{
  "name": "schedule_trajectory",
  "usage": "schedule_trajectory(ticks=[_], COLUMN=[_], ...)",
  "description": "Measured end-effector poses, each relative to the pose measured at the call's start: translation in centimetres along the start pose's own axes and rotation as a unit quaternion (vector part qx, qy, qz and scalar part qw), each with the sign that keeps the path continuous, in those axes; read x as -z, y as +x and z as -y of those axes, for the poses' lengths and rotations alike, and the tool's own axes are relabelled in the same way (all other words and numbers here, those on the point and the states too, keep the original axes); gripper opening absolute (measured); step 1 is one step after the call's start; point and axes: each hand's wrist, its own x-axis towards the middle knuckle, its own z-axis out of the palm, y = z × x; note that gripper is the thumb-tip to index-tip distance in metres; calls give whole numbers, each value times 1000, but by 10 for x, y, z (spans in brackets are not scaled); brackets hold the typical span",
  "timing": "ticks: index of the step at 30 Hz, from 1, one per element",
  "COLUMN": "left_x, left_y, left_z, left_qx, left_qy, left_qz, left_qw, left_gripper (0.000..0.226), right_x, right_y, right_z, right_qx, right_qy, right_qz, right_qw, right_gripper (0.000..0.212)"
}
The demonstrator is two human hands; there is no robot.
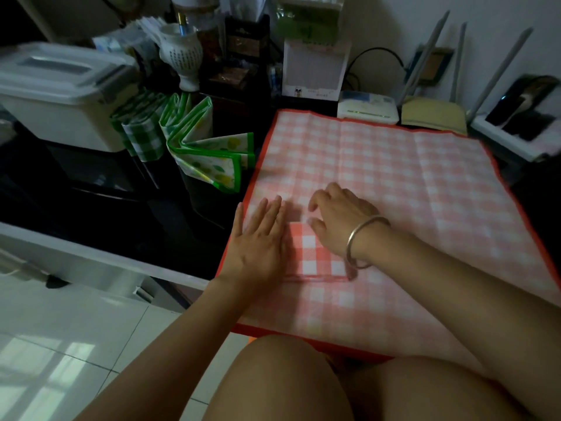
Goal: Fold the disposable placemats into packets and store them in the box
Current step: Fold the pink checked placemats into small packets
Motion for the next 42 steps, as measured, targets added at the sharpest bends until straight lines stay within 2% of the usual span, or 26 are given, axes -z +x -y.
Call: schedule_trajectory(ticks=[2, 3, 5, 9, 11, 12, 15, 17, 19, 21, 25, 28, 30, 33, 36, 40, 42], left_x=[2, 4, 6, 15, 29, 37, 68, 84, 97, 102, 110, 113, 116, 119, 122, 117, 112], left_y=[1, 2, 2, -3, -5, -6, -7, 1, 12, 26, 56, 78, 91, 102, 110, 114, 116], left_z=[0, 0, -1, -9, -8, -4, 25, 55, 84, 109, 133, 141, 144, 144, 143, 141, 140], left_qx=[1, -1, -7, -1, 12, 19, 65, 116, 140, 125, 29, -11, -1, 30, 69, 116, 125], left_qy=[12, 15, 13, 27, 8, -17, -65, -47, -6, 50, 154, 189, 158, 104, 124, 153, 171], left_qz=[22, 28, 34, 61, 51, 19, -148, -186, -160, -103, 3, 62, 81, 45, 14, -36, -63], left_qw=[1000, 999, 999, 998, 999, 1000, 985, 975, 977, 985, 988, 980, 984, 993, 990, 981, 975], left_gripper=[71, 72, 73, 69, 61, 61, 68, 78, 87, 95, 102, 91, 80, 60, 45, 42, 41], right_x=[8, 13, 19, 23, 25, 27, 25, 20, 16, 14, 10, 8, 4, 3, 3, 0, 3], right_y=[6, 9, 19, 29, 28, 25, 20, 19, 19, 20, 31, 46, 56, 68, 81, 100, 106], right_z=[1, 2, 6, 19, 21, 20, 12, 8, 10, 16, 31, 34, 34, 36, 36, 41, 48], right_qx=[-11, -15, -23, -30, -30, -34, -67, -95, -113, -112, -69, -55, -61, -68, -88, -137, -166], right_qy=[-41, -52, -65, -114, -89, -63, 54, 165, 280, 350, 353, 344, 368, 386, 392, 408, 374], right_qz=[132, 165, 208, 280, 266, 260, 240, 200, 162, 151, 136, 108, 86, 59, 30, -18, -46], right_qw=[990, 985, 976, 953, 959, 963, 967, 961, 939, 918, 923, 931, 924, 918, 915, 902, 911], right_gripper=[49, 56, 62, 58, 48, 43, 39, 37, 31, 29, 33, 26, 18, 19, 22, 18, 26])
